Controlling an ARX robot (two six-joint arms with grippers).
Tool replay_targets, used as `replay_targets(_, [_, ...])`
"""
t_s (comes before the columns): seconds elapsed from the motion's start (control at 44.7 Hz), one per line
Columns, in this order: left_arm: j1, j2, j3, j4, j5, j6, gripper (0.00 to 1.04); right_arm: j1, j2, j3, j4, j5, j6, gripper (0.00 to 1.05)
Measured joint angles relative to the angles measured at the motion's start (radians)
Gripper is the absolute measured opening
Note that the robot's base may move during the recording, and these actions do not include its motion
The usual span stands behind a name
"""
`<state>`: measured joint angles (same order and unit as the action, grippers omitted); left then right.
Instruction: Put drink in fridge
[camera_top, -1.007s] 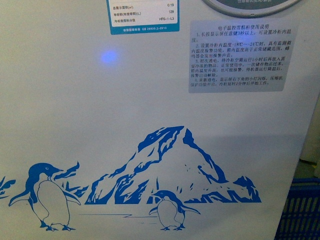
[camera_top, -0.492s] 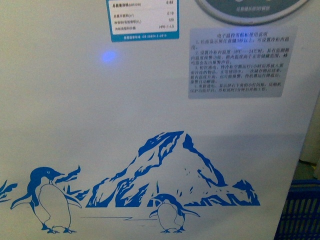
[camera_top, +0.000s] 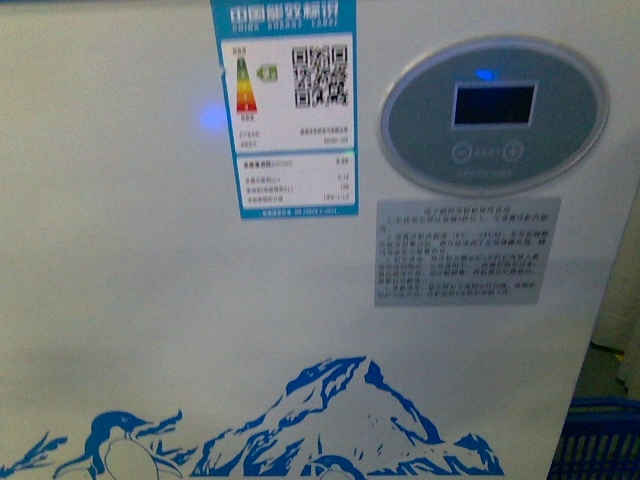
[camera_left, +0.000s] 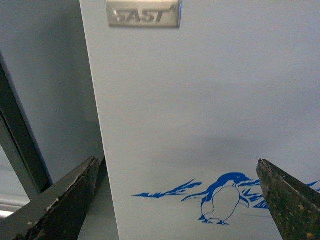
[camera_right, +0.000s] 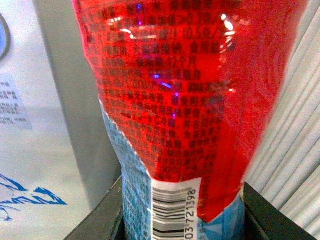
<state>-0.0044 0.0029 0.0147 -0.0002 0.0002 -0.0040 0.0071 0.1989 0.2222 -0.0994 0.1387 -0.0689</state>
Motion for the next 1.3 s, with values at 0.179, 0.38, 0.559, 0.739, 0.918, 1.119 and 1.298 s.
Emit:
replay_targets(0.179, [0.000, 0.000, 0.000, 0.000, 0.000, 0.000, 0.97, 0.000, 0.000, 0.000, 0.000, 0.000, 0.000, 0.39])
replay_targets(0.38, [0.000, 0.000, 0.000, 0.000, 0.000, 0.000, 0.97, 0.000, 0.000, 0.000, 0.000, 0.000, 0.000, 0.39])
replay_targets(0.559, [0.000, 0.000, 0.000, 0.000, -0.001, 0.000, 0.97, 0.000, 0.000, 0.000, 0.000, 0.000, 0.000, 0.39])
replay_targets(0.739, [0.000, 0.000, 0.000, 0.000, 0.000, 0.000, 0.97, 0.000, 0.000, 0.000, 0.000, 0.000, 0.000, 0.39])
replay_targets(0.918, [0.000, 0.000, 0.000, 0.000, 0.000, 0.000, 0.97, 0.000, 0.000, 0.000, 0.000, 0.000, 0.000, 0.39])
replay_targets(1.119, [0.000, 0.000, 0.000, 0.000, 0.000, 0.000, 0.97, 0.000, 0.000, 0.000, 0.000, 0.000, 0.000, 0.39])
replay_targets(1.298, [0.155, 0.328, 0.076, 0.050, 0.407, -0.085, 0.97, 0.000, 0.000, 0.000, 0.000, -0.001, 0.000, 0.39])
